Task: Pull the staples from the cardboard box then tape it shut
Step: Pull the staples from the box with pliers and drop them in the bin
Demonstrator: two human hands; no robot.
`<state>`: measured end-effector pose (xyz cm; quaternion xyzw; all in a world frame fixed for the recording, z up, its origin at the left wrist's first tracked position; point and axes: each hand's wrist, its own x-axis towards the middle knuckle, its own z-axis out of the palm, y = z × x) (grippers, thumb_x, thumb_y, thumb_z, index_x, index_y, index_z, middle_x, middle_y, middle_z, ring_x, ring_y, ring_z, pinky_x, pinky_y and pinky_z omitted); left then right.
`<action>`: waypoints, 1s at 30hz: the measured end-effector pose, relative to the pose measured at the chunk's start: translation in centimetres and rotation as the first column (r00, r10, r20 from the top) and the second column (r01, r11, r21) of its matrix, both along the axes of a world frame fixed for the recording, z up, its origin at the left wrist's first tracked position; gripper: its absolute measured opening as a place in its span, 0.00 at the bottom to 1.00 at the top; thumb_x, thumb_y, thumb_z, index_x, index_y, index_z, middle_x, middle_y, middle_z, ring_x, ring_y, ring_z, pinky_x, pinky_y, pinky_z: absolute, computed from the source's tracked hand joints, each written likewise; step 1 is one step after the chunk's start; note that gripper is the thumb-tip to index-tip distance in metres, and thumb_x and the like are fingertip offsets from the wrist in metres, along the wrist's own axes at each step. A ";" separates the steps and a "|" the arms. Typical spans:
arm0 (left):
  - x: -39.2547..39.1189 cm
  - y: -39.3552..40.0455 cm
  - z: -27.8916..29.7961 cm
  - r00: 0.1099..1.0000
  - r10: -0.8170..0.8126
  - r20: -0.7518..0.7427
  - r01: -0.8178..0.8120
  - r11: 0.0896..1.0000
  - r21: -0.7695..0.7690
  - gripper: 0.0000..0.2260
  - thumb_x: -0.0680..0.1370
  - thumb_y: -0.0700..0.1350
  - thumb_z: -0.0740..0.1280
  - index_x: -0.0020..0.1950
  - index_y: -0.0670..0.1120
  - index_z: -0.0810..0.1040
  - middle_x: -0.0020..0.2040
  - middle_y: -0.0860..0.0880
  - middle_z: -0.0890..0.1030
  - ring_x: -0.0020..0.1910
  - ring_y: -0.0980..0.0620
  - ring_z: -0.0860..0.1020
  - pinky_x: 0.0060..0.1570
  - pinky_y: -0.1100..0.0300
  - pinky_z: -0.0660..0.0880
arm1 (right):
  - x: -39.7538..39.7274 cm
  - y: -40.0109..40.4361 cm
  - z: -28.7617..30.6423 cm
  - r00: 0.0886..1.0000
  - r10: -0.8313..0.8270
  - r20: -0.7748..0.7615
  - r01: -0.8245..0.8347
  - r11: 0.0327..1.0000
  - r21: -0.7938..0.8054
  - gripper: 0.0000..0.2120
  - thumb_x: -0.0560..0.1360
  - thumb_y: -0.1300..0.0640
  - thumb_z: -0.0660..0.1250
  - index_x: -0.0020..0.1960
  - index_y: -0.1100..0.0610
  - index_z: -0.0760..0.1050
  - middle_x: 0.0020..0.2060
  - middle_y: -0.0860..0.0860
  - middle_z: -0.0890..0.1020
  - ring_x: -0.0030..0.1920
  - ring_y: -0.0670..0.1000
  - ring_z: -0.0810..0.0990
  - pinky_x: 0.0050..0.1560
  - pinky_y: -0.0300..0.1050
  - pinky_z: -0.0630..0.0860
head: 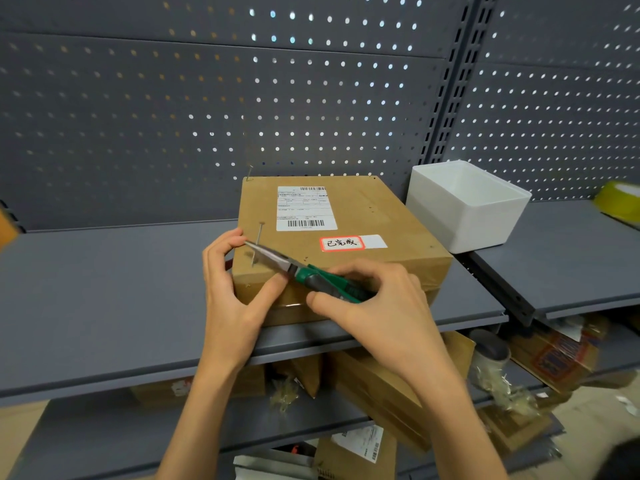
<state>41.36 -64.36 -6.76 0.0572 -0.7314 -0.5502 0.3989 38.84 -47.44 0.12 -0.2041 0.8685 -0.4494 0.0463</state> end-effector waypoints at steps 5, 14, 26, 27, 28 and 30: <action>0.1 0.2 0.0 1.000 0.002 -0.006 -0.002 1.000 0.009 0.30 0.65 0.56 0.68 0.63 0.46 0.66 0.65 0.47 0.68 0.64 0.53 0.68 0.57 0.72 0.68 | -0.4 -0.3 -0.8 0.999 -0.046 0.008 0.047 0.990 -0.130 0.17 0.55 0.35 0.69 0.42 0.40 0.79 0.43 0.38 0.80 0.52 0.44 0.76 0.51 0.46 0.75; 0.0 -0.1 0.0 1.000 -0.011 -0.022 0.012 0.999 0.046 0.30 0.66 0.55 0.67 0.64 0.43 0.67 0.65 0.46 0.69 0.64 0.51 0.70 0.60 0.62 0.70 | -0.2 -0.2 -0.2 0.998 -0.063 -0.019 0.060 0.988 -0.139 0.16 0.58 0.38 0.70 0.44 0.39 0.79 0.44 0.33 0.78 0.50 0.41 0.74 0.53 0.45 0.74; 0.2 0.7 2.9 0.964 0.267 0.018 -0.230 0.860 -0.456 0.13 0.73 0.56 0.63 0.49 0.49 0.78 0.55 0.53 0.77 0.62 0.51 0.69 0.62 0.60 0.63 | -2.5 3.9 1.9 0.936 -0.314 -0.160 0.285 0.942 -0.179 0.12 0.62 0.39 0.71 0.44 0.40 0.78 0.37 0.33 0.77 0.43 0.41 0.75 0.44 0.42 0.71; 0.0 1.0 3.4 0.960 0.279 0.011 -0.234 0.827 -0.511 0.13 0.73 0.56 0.63 0.49 0.48 0.78 0.53 0.51 0.78 0.59 0.50 0.70 0.59 0.60 0.64 | -3.0 4.6 2.1 0.922 -0.352 -0.162 0.325 0.930 -0.175 0.12 0.62 0.40 0.71 0.44 0.40 0.78 0.36 0.32 0.76 0.42 0.41 0.73 0.45 0.42 0.70; -0.1 1.3 3.8 0.957 0.290 0.005 -0.237 0.792 -0.563 0.14 0.73 0.55 0.62 0.49 0.47 0.78 0.51 0.50 0.79 0.56 0.50 0.71 0.56 0.61 0.64 | -3.5 5.3 2.2 0.907 -0.388 -0.162 0.363 0.917 -0.167 0.11 0.63 0.41 0.72 0.45 0.41 0.78 0.35 0.33 0.75 0.41 0.40 0.71 0.45 0.42 0.68; -0.6 2.0 4.5 0.952 0.305 -0.011 -0.239 0.724 -0.647 0.13 0.74 0.54 0.62 0.49 0.46 0.79 0.47 0.49 0.80 0.50 0.51 0.70 0.50 0.61 0.63 | -4.5 6.7 2.6 0.877 -0.449 -0.168 0.428 0.891 -0.148 0.12 0.64 0.42 0.72 0.47 0.41 0.79 0.38 0.36 0.77 0.43 0.43 0.70 0.45 0.42 0.65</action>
